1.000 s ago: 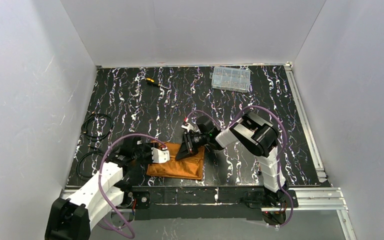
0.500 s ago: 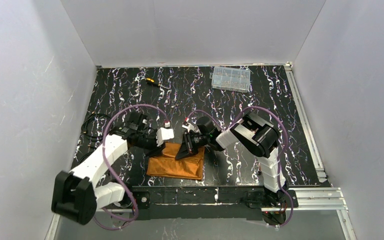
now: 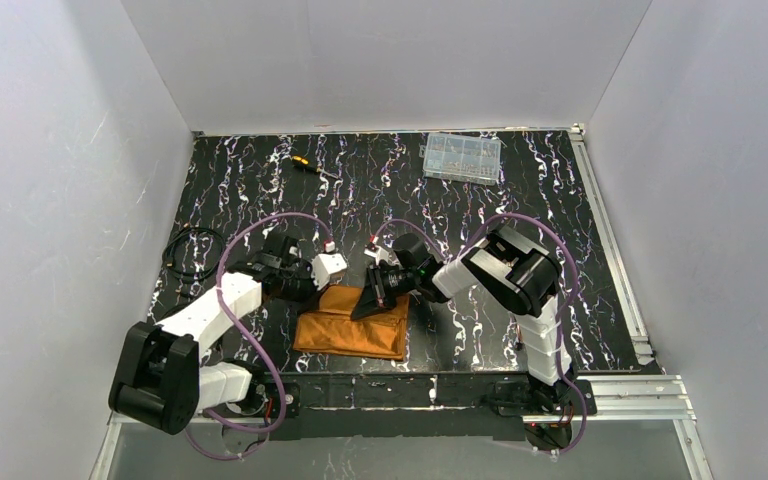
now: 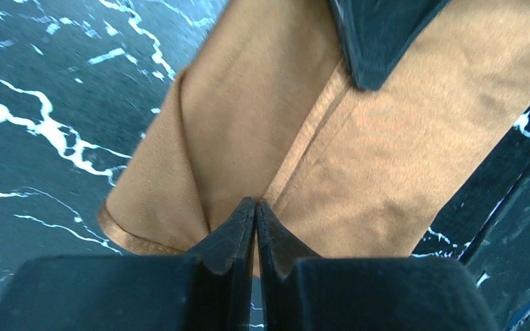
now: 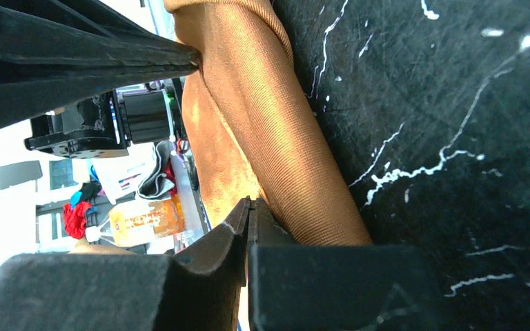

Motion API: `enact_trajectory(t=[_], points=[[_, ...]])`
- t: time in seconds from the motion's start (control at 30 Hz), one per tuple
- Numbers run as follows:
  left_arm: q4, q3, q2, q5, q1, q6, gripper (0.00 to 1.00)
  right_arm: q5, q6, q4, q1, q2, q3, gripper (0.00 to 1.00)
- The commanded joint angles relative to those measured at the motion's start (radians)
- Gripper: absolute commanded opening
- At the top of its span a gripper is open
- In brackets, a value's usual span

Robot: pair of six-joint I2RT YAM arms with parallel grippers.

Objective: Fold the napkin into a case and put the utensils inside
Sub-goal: Smooth out the 2/3-rectangle-folded napkin at the center of the board.

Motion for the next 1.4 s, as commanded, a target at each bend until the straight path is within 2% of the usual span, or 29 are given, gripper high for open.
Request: enact_trajectory(t=[0.0,0.23,0.63,0.8,0.9,0.97,1.07,1.2,1.37], points=[[-0.034,-0.021,-0.020,-0.020,0.003,0.081,0.03,0.102,-0.031,-0.041,-0.001,0.009,-0.049,0.10],[-0.065,0.001,0.040,-0.120,-0.001,0.134,0.00,0.097,-0.001,-0.013,-0.001,-0.013,-0.053,0.10],[-0.085,-0.018,0.075,-0.135,0.014,0.273,0.00,0.078,0.023,0.026,0.000,-0.015,-0.060,0.10],[-0.205,0.058,0.055,-0.001,0.084,0.307,0.00,0.082,0.028,0.042,0.000,0.002,-0.068,0.10],[-0.401,0.176,0.038,0.232,0.174,0.383,0.00,0.092,0.023,0.052,0.001,0.014,-0.077,0.08],[-0.486,0.238,0.033,0.279,0.185,0.400,0.00,0.104,0.014,0.052,0.002,0.014,-0.082,0.07],[-0.576,0.284,0.014,0.292,0.185,0.460,0.09,0.124,0.002,0.048,0.004,0.001,-0.083,0.07],[-0.636,0.245,-0.052,0.293,0.185,0.637,0.21,0.148,-0.041,-0.017,0.011,-0.032,-0.057,0.07],[-0.617,0.130,-0.148,0.232,0.176,0.885,0.27,0.137,-0.070,-0.064,0.030,-0.077,-0.024,0.08]])
